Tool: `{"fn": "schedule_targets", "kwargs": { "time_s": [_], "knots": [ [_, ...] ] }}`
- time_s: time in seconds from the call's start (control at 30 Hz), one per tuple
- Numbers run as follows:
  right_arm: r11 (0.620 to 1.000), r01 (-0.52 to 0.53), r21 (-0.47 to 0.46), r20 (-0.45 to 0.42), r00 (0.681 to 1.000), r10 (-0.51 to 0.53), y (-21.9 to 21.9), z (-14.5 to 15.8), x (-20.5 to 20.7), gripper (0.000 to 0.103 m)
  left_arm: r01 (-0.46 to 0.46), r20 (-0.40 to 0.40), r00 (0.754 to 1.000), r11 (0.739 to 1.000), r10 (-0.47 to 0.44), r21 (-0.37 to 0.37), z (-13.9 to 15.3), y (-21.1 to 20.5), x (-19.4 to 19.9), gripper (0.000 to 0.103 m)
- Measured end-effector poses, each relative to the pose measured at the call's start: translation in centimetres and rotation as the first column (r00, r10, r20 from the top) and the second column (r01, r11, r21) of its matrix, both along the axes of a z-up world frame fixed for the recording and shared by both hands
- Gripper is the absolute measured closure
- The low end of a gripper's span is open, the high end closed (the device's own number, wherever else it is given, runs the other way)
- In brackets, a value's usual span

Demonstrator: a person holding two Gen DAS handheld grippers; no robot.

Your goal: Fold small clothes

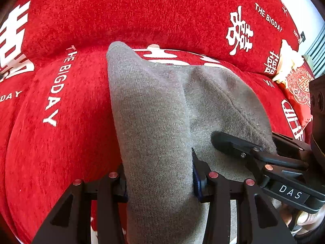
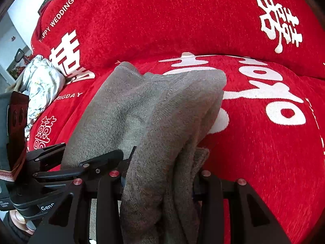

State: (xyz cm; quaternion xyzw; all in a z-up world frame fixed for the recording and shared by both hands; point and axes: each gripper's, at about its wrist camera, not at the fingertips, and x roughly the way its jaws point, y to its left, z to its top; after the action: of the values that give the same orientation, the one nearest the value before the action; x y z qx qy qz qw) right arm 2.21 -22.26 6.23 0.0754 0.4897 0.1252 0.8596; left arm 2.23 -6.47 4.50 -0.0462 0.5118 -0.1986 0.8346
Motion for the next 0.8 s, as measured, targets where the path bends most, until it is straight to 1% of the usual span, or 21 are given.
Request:
{"fn": "schedule_targets", "kwargs": {
  "time_s": [0.4,0.8],
  "knots": [
    [1.0,-0.015,0.008,0.036,0.999,0.015,1.0,0.4,-2.9,0.061,-0.002,0.038,0.999,1.0,0.002,0.022,0.8,1.0,-2.9,0.057],
    [1.0,-0.019,0.001,0.051,0.999,0.019,1.3,-0.1,-5.1,0.061,0.0,0.054,0.999,0.999,-0.003,0.041,0.2,1.1,-5.1,0.057]
  ]
}}
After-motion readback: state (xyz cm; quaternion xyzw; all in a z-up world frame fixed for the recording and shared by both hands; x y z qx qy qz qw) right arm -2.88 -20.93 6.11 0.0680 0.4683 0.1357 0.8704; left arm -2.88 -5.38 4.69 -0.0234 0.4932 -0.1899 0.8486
